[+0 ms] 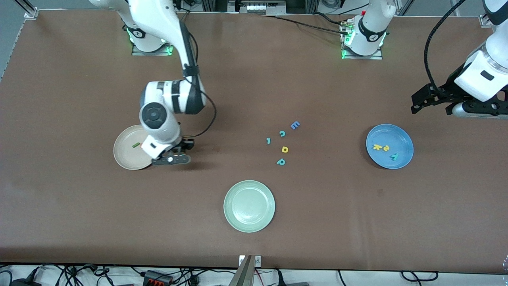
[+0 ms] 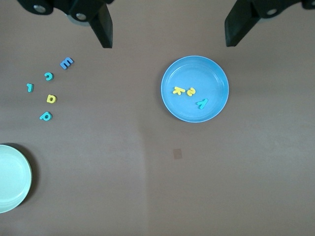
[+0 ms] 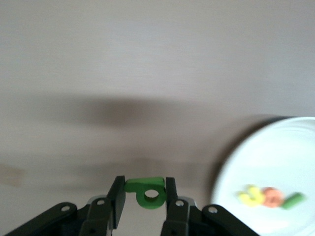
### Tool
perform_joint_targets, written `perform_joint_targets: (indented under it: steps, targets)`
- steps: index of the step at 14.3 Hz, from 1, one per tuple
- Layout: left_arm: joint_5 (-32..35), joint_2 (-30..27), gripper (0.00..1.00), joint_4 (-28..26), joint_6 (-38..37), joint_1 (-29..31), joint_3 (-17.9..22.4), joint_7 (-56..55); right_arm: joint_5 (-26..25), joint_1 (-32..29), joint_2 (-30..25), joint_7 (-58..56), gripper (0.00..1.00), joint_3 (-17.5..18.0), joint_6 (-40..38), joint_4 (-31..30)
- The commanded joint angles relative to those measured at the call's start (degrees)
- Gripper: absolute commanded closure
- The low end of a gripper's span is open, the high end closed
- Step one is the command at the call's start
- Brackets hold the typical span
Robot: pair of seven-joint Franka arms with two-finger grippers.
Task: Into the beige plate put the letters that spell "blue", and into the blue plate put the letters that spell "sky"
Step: 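Carry green 'p' to the beige plate and open the right gripper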
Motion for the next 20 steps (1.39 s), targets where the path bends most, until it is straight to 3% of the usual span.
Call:
perform_joint_targets:
  steps: [1,8,9,11,15,20]
  targets:
    - [1.34,-0.15,0.0,0.7,-0.81,-0.53,0.13,-0.44,1.37,-5.96,-0.96,-8.4,0.73,0.04,-1.8,-2.33]
    - [1.34,-0.15,0.0,0.7,-0.81,-0.53,0.13,-0.53,1.55,-13.28,-0.34,-17.47,0.72,0.31,-6.29,-3.65]
    - [1.34,-0.15,0.0,0.7,-0.81,-0.53,0.13,-0.53,1.55,-13.54,-0.34,-17.56,0.68,0.39,-6.29,-3.74]
    - [1.25,-0.15,0.0,0.7,-0.81,-0.53,0.13,-0.53,1.99,-13.55,-0.43,-17.04,0.0,0.31,-6.38,-3.48]
    - [1.25,-0.15,0.0,0.7,-0.81,-0.53,0.13,-0.8,2.25,-12.5,-1.13,-16.6,0.0,-2.14,-10.49,-0.85]
    - [1.17,-0.15,0.0,0.7,-0.81,-0.53,0.13,-0.97,2.25,-12.66,-1.39,-11.08,0.0,-7.95,-24.03,9.52]
